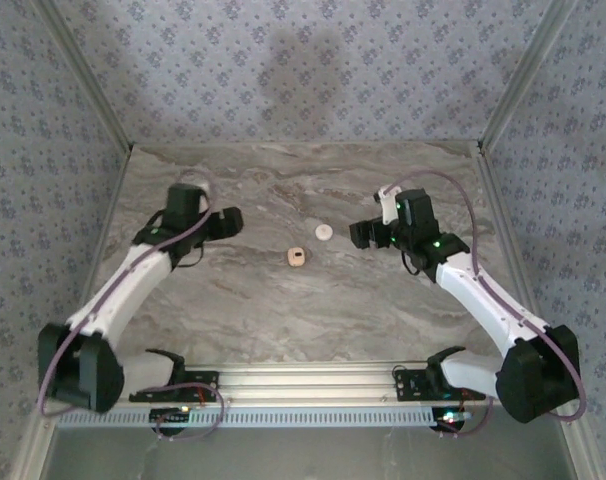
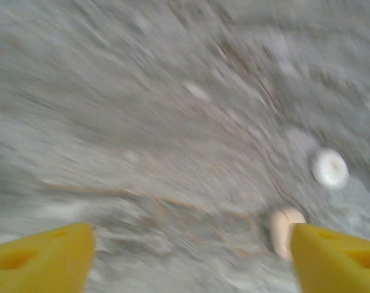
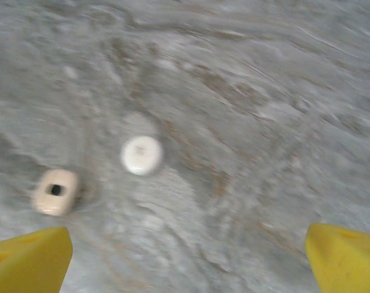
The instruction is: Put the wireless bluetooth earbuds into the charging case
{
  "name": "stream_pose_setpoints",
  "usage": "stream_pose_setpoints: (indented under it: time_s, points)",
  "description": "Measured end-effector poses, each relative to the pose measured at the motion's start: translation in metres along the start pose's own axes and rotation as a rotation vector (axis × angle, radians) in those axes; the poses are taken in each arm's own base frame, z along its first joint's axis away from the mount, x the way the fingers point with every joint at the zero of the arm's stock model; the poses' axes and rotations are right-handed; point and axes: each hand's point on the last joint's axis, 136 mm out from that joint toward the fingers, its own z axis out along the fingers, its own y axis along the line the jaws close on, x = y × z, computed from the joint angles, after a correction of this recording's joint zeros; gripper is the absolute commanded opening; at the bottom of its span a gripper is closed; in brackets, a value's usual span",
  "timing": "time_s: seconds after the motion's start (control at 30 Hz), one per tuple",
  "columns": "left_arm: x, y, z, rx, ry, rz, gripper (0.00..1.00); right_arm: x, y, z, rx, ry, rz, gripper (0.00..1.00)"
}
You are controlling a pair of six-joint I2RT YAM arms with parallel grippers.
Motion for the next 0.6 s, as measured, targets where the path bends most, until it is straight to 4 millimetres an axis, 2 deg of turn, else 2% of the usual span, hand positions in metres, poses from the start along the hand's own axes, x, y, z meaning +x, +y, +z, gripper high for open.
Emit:
stream_pose_setpoints:
  time_s: [0.07, 0.13, 0.27, 0.47, 0.53, 0.6]
  points:
    - [-0.008, 0.031, -0.014, -0.094, -0.105, 0.010, 1.00, 0.019, -0.024, 0.008, 0.082, 0.012, 0.019, 1.00]
    - [-0.006, 0.053, -0.019, -0.173, -0.173, 0.036, 1.00, 0.035, -0.046, 0.014, 0.149, 0.010, 0.035, 1.00]
    - [0.018, 0.095, -0.015, -0.320, -0.271, 0.115, 1.00, 0.057, -0.083, 0.019, 0.255, -0.034, 0.070, 1.00]
    - [0.062, 0.154, 0.002, -0.453, -0.324, 0.109, 1.00, 0.063, -0.116, 0.018, 0.344, -0.151, 0.094, 1.00]
    - [0.070, 0.166, 0.008, -0.473, -0.331, 0.099, 1.00, 0.066, -0.123, 0.020, 0.360, -0.168, 0.087, 1.00]
    - [0.070, 0.165, 0.015, -0.451, -0.344, 0.112, 1.00, 0.066, -0.126, 0.022, 0.370, -0.192, 0.069, 1.00]
